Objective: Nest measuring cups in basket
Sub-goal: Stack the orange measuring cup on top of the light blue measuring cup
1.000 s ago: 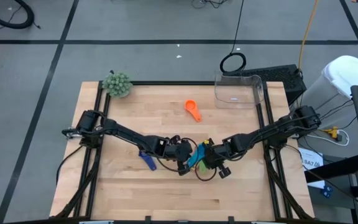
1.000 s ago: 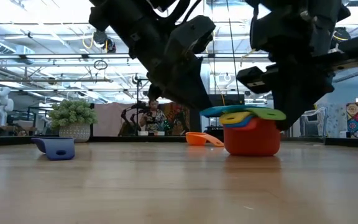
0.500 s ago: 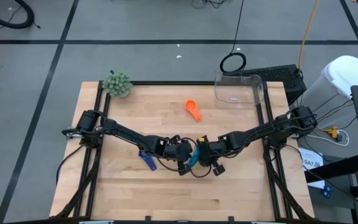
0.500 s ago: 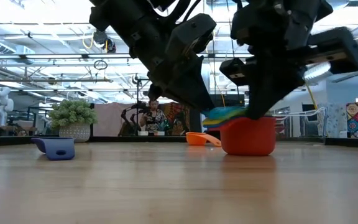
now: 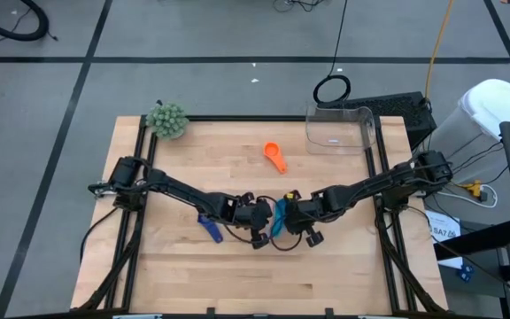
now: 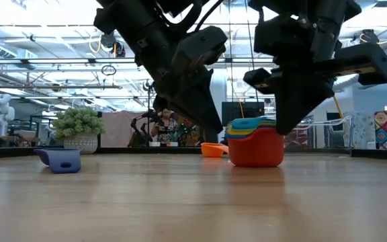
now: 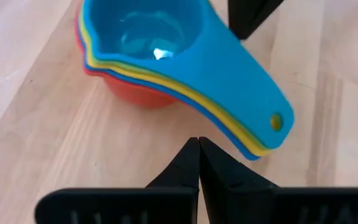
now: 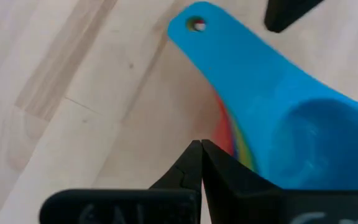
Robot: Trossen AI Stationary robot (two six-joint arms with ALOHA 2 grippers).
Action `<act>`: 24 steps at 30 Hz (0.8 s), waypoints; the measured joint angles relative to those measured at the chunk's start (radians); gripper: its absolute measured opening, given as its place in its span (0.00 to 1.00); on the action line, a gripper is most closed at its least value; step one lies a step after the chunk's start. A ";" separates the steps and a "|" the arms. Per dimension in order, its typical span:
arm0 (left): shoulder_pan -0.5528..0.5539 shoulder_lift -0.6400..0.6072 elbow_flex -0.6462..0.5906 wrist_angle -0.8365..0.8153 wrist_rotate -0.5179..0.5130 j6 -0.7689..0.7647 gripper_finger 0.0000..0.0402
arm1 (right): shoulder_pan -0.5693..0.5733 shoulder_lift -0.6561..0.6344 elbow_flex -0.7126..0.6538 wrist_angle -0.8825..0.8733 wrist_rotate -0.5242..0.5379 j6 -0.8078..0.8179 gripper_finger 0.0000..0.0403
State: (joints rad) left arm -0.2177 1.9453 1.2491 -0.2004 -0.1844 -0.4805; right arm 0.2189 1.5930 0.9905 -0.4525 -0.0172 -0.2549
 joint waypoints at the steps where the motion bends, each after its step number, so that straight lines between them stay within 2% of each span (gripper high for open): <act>1: 0.003 0.000 0.000 0.000 0.000 0.000 0.01 | 0.000 -0.010 0.000 -0.007 0.021 -0.004 0.00; 7: 0.029 -0.037 0.000 -0.020 -0.021 -0.004 0.02 | -0.001 -0.138 0.000 -0.038 0.119 -0.043 0.00; 14: 0.044 -0.149 -0.001 -0.135 -0.114 0.039 0.01 | -0.001 -0.313 0.000 -0.120 0.179 -0.029 0.00; 20: 0.065 -0.234 0.000 -0.265 -0.266 0.058 0.03 | -0.049 -0.370 0.000 -0.151 0.328 -0.045 0.00; 24: 0.121 -0.259 0.000 -0.293 -0.316 0.118 0.01 | -0.114 -0.345 -0.001 -0.128 0.269 -0.029 0.00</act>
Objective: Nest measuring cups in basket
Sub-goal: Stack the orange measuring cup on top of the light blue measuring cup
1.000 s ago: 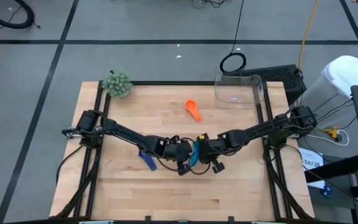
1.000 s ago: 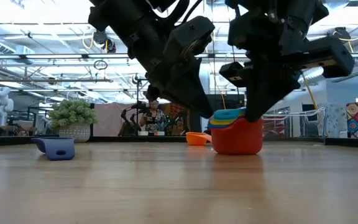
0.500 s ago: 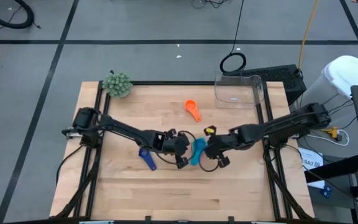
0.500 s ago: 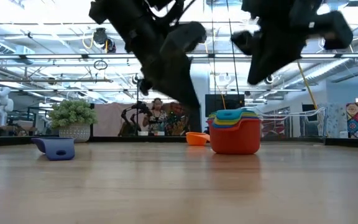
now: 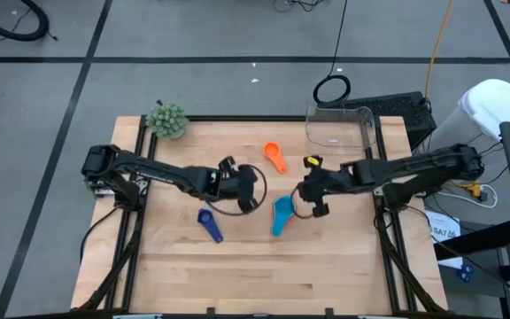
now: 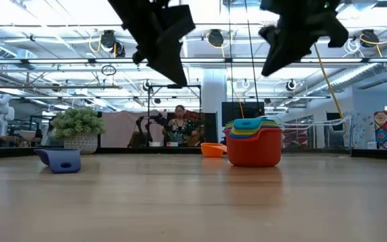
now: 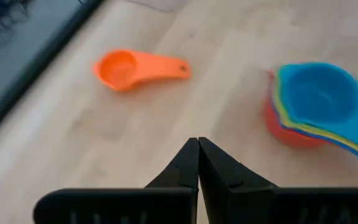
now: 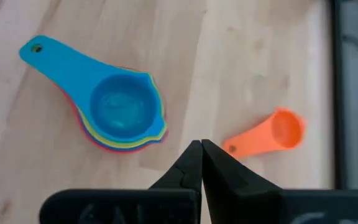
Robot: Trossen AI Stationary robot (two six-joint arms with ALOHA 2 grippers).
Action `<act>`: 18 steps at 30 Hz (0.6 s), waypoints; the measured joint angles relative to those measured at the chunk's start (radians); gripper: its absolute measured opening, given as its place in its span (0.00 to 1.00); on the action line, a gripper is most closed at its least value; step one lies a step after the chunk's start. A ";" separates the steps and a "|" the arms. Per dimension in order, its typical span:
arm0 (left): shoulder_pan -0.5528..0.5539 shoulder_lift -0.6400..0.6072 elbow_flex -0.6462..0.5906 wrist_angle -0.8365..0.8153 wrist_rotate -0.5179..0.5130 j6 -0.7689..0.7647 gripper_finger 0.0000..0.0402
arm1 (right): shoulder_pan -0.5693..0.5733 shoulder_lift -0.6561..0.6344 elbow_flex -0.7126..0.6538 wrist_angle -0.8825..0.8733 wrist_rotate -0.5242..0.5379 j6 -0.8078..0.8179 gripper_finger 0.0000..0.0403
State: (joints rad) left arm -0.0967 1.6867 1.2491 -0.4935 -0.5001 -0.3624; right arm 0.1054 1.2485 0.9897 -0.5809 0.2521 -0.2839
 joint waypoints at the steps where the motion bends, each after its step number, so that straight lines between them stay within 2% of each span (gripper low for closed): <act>1: 0.018 0.000 0.000 0.000 0.001 0.041 0.01 | -0.006 0.008 0.000 0.001 -0.020 0.005 0.00; 5: 0.120 0.016 0.000 0.023 0.060 0.257 0.05 | 0.006 0.014 -0.001 -0.018 -0.047 0.010 0.00; 9: 0.247 0.037 -0.002 0.090 0.204 0.440 0.20 | 0.028 0.002 -0.001 -0.027 -0.047 -0.004 0.02; 14: 0.343 0.065 0.001 0.218 0.388 0.744 0.43 | 0.041 -0.042 -0.001 -0.054 -0.044 -0.021 0.12; 18: 0.384 0.100 0.000 0.230 0.475 0.946 0.57 | 0.027 -0.104 0.000 -0.065 -0.041 -0.014 0.23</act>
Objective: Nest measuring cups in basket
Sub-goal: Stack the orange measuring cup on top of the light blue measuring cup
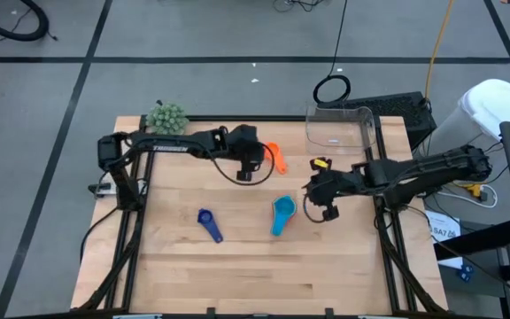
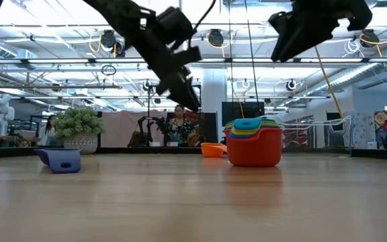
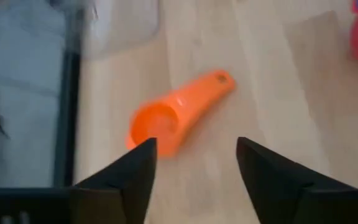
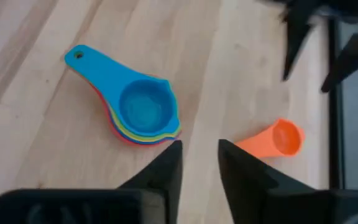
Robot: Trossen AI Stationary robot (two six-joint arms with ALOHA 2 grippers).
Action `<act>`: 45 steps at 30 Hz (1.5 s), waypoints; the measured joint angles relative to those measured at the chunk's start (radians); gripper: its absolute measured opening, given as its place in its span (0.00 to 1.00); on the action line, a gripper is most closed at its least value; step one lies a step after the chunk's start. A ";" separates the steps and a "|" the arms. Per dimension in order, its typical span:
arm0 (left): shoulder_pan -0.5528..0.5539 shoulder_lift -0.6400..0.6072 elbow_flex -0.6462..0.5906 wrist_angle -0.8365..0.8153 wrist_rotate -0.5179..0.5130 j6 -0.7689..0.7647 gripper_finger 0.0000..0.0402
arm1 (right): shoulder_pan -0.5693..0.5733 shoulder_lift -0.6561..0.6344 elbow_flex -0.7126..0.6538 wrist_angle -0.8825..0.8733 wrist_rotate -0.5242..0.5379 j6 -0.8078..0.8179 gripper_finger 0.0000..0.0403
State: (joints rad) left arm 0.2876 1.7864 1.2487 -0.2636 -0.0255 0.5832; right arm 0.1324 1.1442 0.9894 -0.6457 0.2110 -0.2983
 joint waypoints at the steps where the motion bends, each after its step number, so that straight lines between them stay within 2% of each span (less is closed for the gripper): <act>1: 0.007 0.011 0.002 0.002 0.006 0.039 0.59 | -0.005 -0.018 0.000 -0.003 0.000 0.007 0.26; 5: 0.028 0.065 0.012 -0.026 0.009 0.159 0.64 | -0.029 -0.092 0.000 -0.020 0.001 0.038 0.34; 8: 0.037 0.110 0.072 -0.058 0.026 0.196 0.64 | -0.046 -0.143 0.000 -0.043 0.002 0.052 0.38; 13: 0.053 0.222 0.265 -0.186 0.034 0.284 0.55 | -0.061 -0.193 0.000 -0.083 0.005 0.097 0.39; 17: 0.079 0.324 0.437 -0.359 0.033 0.308 0.45 | -0.061 -0.217 0.000 -0.124 0.028 0.147 0.38; 23: 0.096 0.405 0.564 -0.559 0.026 0.358 0.36 | -0.061 -0.256 0.000 -0.154 0.031 0.192 0.38; 27: 0.093 0.404 0.576 -0.572 0.026 0.388 0.34 | -0.061 -0.269 0.000 -0.138 0.056 0.192 0.38; 35: 0.090 0.425 0.574 -0.566 0.025 0.416 0.37 | -0.061 -0.269 0.000 -0.129 0.058 0.212 0.38; 45: 0.060 0.432 0.574 -0.491 -0.006 0.400 0.37 | -0.061 -0.269 0.000 -0.125 0.052 0.234 0.38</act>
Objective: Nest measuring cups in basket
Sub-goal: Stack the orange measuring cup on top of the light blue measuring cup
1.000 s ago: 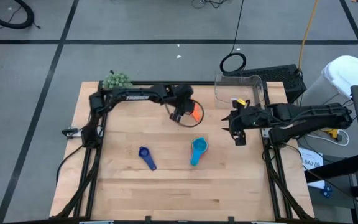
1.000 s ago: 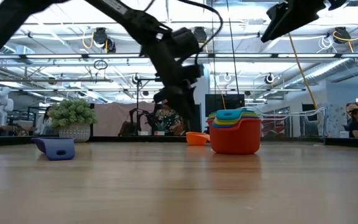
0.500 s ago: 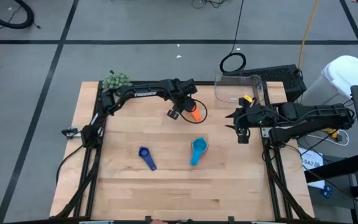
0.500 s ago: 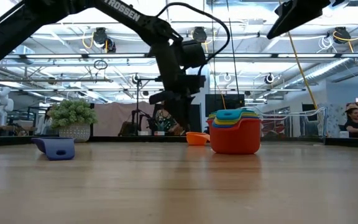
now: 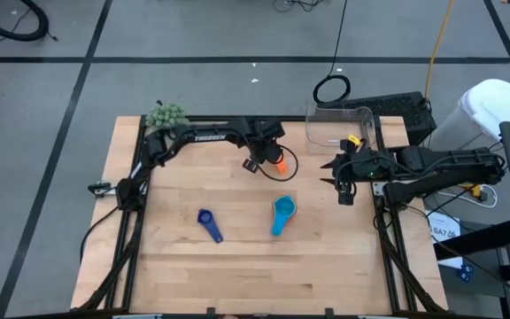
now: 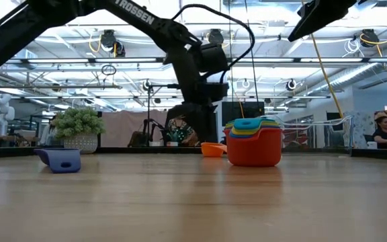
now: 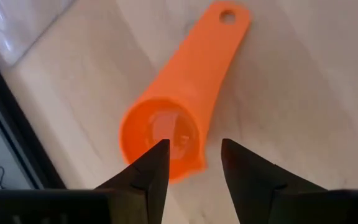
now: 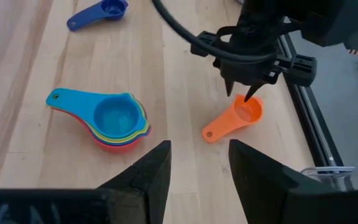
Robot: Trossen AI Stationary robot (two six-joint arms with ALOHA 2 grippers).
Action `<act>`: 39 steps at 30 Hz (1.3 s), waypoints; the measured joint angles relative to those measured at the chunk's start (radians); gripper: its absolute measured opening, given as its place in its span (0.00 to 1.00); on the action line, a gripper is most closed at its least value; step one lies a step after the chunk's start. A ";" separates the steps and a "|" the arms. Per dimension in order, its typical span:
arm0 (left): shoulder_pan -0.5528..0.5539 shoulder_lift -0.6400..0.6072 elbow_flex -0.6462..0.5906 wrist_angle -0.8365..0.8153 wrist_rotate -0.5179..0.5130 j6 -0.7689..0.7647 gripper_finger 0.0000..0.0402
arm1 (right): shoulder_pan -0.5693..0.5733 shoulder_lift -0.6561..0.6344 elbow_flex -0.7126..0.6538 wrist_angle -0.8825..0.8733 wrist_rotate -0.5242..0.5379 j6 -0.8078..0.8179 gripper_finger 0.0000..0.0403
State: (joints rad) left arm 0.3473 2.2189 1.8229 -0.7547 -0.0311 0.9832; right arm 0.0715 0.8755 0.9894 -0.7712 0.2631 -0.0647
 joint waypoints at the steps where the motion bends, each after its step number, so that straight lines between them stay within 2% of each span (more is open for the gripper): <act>1: -0.005 0.000 0.000 -0.001 0.000 -0.009 0.37 | 0.000 0.000 0.000 0.000 -0.001 0.000 0.38; 5: -0.016 0.000 0.000 0.006 -0.003 -0.102 0.37 | 0.000 0.000 0.000 0.000 -0.002 0.000 0.38; 11: -0.017 -0.006 0.000 0.060 -0.072 -0.204 0.37 | 0.000 0.000 0.000 0.013 -0.002 -0.032 0.38; 18: -0.029 -0.006 0.000 0.037 0.033 -0.261 0.37 | 0.000 0.000 0.000 0.012 -0.002 -0.044 0.38; 23: -0.032 -0.006 0.000 -0.016 0.042 -0.257 0.37 | 0.000 0.000 0.000 0.017 -0.003 -0.052 0.38; 28: -0.020 -0.006 0.000 -0.026 0.042 -0.275 0.30 | 0.000 0.000 0.000 0.045 -0.003 -0.053 0.38; 33: -0.005 -0.006 0.000 -0.021 0.042 -0.383 0.24 | 0.000 0.000 0.000 0.055 -0.005 -0.064 0.38; 37: -0.006 -0.006 0.000 -0.010 0.031 -0.469 0.25 | 0.000 0.000 0.000 0.056 -0.006 -0.069 0.38; 39: -0.009 -0.006 0.000 0.021 -0.013 -0.541 0.27 | 0.000 0.001 0.000 0.061 -0.006 -0.075 0.38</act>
State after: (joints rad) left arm 0.3383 2.2131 1.8229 -0.7340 -0.0445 0.4421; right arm 0.0715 0.8766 0.9894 -0.7104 0.2573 -0.1395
